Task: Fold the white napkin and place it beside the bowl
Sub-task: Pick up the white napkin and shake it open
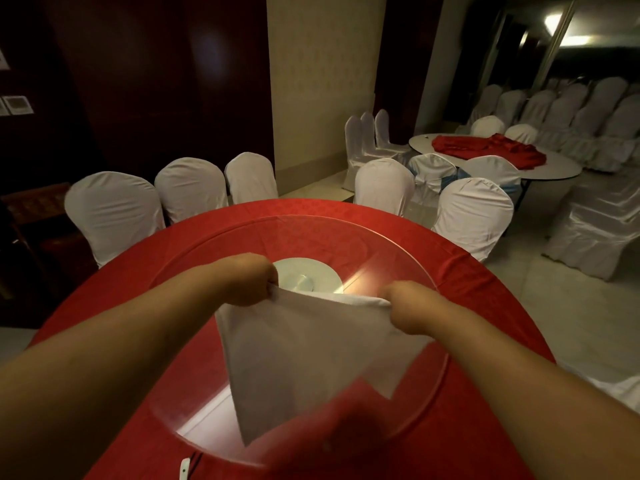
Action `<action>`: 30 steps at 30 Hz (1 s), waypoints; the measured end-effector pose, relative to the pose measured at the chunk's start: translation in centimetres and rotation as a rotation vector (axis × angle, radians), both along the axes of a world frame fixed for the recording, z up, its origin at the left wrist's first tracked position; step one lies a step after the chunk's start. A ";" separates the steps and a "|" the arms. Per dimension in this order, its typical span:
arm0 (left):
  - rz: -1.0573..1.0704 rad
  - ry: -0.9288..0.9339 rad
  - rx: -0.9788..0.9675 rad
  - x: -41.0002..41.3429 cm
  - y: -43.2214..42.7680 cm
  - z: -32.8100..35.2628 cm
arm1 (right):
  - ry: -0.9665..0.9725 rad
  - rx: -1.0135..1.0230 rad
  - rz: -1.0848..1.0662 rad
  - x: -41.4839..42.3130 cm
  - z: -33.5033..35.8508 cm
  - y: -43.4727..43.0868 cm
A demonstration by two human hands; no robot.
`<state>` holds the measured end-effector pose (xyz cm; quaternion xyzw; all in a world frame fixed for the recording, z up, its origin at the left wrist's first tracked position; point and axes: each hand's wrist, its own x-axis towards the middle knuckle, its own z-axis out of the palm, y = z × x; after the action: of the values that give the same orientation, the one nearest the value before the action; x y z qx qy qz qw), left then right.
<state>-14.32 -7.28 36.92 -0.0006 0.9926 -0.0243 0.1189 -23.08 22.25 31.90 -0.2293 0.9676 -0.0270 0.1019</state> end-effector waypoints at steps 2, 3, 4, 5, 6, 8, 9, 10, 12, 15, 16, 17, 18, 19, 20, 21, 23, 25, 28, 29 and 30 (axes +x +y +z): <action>0.023 -0.046 -0.066 -0.1 -0.2 -0.8 | -0.034 0.130 0.034 -0.9 0.3 0.5; 0.038 -0.062 -0.093 -0.1 -0.4 -1.2 | -0.035 0.197 0.043 -1.2 0.3 0.7; 0.051 -0.072 -0.109 -0.1 -0.5 -1.6 | -0.035 0.249 0.043 -1.5 0.3 0.8; 0.060 -0.079 -0.107 -0.2 -0.7 -2.1 | -0.036 0.285 0.044 -1.8 0.1 1.0; 0.066 -0.088 -0.084 -0.2 -0.9 -2.7 | -0.038 0.310 0.048 -2.1 -0.1 1.1; 0.095 -0.103 0.013 -0.2 -1.5 -4.0 | -0.056 0.346 0.056 -2.6 -0.4 1.5; 0.120 -0.095 0.063 -0.3 -1.8 -4.6 | -0.070 0.341 0.060 -2.9 -0.6 1.8; 0.142 -0.077 0.102 -0.4 -2.1 -5.0 | -0.085 0.311 0.063 -3.1 -0.7 2.2; 0.178 -0.016 0.157 -0.6 -2.7 -5.6 | -0.092 0.170 0.057 -3.3 -0.9 3.1; 0.232 0.096 0.239 -0.9 -3.6 -5.8 | -0.080 -0.034 0.009 -3.5 -1.2 4.3; 0.238 0.118 0.240 -1.0 -3.8 -5.8 | -0.066 -0.064 0.010 -3.4 -1.2 4.5; 0.236 0.126 0.217 -1.1 -3.9 -5.7 | -0.033 -0.082 0.029 -3.3 -1.2 4.6; 0.232 0.129 0.180 -1.1 -4.1 -5.6 | 0.013 -0.090 0.053 -3.2 -1.2 4.7; 0.227 0.132 0.144 -1.2 -4.1 -5.4 | 0.063 -0.093 0.084 -3.1 -1.3 4.8; 0.226 0.134 0.118 -1.2 -4.1 -5.2 | 0.117 -0.086 0.115 -3.0 -1.4 4.8; 0.230 0.136 0.105 -1.2 -4.0 -5.1 | 0.174 -0.072 0.153 -2.9 -1.4 4.8; 0.241 0.141 0.100 -1.2 -3.8 -4.7 | 0.285 -0.048 0.202 -2.8 -1.2 4.8; 0.244 0.147 0.109 -1.0 -3.6 -4.4 | 0.316 -0.076 0.206 -2.6 -0.7 4.9; 0.236 0.159 0.119 -0.6 -3.3 -3.6 | 0.265 -0.204 0.164 -2.5 -0.2 5.0; 0.229 0.167 0.110 -0.5 -3.3 -3.4 | 0.247 -0.246 0.130 -2.6 0.0 5.0; 0.222 0.170 0.098 -0.4 -3.2 -3.1 | 0.221 -0.273 0.090 -2.7 0.2 5.2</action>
<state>-14.75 -10.53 33.79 -0.1065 0.9929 0.0374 0.0362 -25.76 27.40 32.06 -0.2858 0.9490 -0.1283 -0.0360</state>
